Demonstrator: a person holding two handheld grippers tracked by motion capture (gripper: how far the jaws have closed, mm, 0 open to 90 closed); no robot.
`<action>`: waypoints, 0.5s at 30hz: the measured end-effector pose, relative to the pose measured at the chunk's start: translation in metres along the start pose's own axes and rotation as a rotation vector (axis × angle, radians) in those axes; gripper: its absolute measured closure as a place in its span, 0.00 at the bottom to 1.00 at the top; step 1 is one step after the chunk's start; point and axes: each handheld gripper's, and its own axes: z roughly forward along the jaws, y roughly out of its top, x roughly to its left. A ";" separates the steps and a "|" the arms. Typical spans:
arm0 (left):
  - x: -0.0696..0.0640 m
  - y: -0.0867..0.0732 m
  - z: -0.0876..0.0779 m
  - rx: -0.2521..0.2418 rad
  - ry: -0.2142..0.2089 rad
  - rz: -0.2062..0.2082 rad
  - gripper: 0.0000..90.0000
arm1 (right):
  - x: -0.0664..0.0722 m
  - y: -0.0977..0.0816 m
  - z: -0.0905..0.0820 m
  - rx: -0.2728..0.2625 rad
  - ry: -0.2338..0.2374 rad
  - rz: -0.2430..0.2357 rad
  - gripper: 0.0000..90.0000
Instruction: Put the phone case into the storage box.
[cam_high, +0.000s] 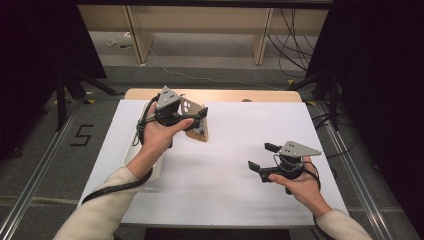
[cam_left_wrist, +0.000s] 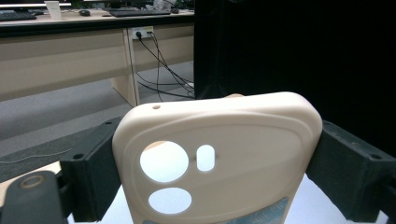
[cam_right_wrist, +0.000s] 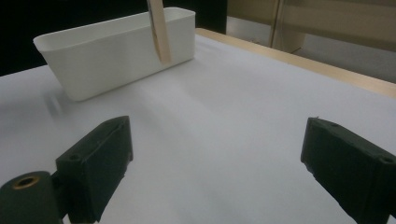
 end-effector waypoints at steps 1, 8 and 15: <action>0.001 0.001 -0.001 0.000 0.004 0.000 0.13 | 0.000 0.000 -0.001 -0.001 0.001 0.000 0.11; 0.003 0.002 -0.003 -0.002 0.010 0.002 0.13 | -0.001 -0.001 -0.003 -0.004 0.000 0.002 0.11; 0.006 0.003 -0.005 -0.007 0.017 0.000 0.13 | -0.001 -0.001 -0.005 -0.008 -0.002 0.003 0.11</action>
